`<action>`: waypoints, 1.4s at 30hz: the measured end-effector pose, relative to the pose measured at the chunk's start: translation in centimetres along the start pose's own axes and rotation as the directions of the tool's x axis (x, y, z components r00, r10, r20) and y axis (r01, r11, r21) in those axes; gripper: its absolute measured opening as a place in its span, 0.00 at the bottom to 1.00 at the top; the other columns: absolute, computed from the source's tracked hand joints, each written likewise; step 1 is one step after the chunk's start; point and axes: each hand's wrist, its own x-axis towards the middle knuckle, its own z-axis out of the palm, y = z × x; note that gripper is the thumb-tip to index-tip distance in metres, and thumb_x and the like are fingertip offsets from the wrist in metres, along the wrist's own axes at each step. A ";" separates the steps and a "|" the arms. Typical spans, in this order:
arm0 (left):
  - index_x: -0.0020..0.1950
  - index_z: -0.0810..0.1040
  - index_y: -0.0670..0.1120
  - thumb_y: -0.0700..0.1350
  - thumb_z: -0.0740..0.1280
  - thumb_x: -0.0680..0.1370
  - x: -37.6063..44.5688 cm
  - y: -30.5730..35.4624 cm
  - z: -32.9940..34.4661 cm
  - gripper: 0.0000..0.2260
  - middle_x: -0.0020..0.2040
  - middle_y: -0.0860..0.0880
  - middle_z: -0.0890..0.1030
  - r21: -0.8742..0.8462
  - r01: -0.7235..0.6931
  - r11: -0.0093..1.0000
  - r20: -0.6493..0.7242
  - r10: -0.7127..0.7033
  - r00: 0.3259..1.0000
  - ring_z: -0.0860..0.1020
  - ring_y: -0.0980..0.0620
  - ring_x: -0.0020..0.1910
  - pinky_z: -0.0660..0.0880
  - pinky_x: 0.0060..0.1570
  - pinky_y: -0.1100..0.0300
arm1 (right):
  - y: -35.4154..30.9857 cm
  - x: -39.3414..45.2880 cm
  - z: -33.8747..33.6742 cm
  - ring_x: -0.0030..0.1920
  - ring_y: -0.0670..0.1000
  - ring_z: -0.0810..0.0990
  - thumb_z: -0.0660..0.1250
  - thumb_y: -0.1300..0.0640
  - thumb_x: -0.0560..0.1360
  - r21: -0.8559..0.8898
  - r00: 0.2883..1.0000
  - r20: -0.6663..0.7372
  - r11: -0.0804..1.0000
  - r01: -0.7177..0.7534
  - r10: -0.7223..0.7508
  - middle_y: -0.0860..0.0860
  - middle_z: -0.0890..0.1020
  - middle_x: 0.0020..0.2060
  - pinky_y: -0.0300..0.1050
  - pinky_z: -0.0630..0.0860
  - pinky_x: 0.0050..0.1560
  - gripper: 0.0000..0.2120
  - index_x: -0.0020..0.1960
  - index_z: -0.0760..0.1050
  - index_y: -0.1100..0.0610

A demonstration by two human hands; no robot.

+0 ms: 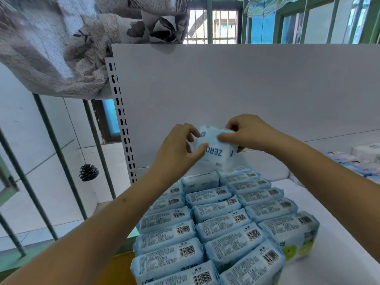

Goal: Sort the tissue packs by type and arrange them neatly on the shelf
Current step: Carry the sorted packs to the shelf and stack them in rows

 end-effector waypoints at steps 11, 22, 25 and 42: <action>0.59 0.74 0.51 0.40 0.78 0.70 -1.5 -1.5 0.7 0.21 0.56 0.52 0.82 -0.414 0.429 0.802 0.364 -0.286 0.886 0.83 0.54 0.50 0.82 0.50 0.57 | -1.8 -1.7 0.7 0.47 0.46 0.80 0.66 0.37 0.75 -0.097 0.986 0.031 0.981 0.166 -0.164 0.45 0.79 0.48 0.40 0.75 0.47 0.21 0.61 0.77 0.48; 0.65 0.70 0.57 0.57 0.76 0.70 -4.1 -5.7 0.3 0.27 0.54 0.60 0.77 0.004 0.185 0.983 0.486 -0.164 0.858 0.77 0.62 0.51 0.78 0.52 0.64 | 3.3 0.6 4.5 0.49 0.47 0.79 0.72 0.47 0.74 -0.135 0.940 0.288 0.964 0.229 -0.183 0.46 0.81 0.50 0.41 0.75 0.47 0.16 0.59 0.76 0.50; 0.61 0.73 0.56 0.58 0.74 0.72 -5.2 -6.6 0.1 0.21 0.52 0.60 0.76 0.068 0.180 0.981 0.505 -0.189 0.842 0.75 0.62 0.49 0.72 0.46 0.70 | 3.5 0.8 4.6 0.47 0.46 0.79 0.72 0.47 0.74 -0.137 0.948 0.229 0.957 0.256 -0.221 0.46 0.81 0.49 0.40 0.75 0.45 0.15 0.58 0.76 0.49; 0.66 0.73 0.54 0.46 0.68 0.78 -4.8 -7.7 0.1 0.17 0.55 0.54 0.79 -0.024 0.343 0.939 0.561 -0.271 0.782 0.78 0.58 0.51 0.76 0.50 0.67 | 3.2 -1.0 7.6 0.52 0.49 0.76 0.65 0.44 0.78 -0.407 0.876 0.440 0.825 0.392 -0.199 0.43 0.75 0.51 0.47 0.74 0.51 0.16 0.63 0.73 0.48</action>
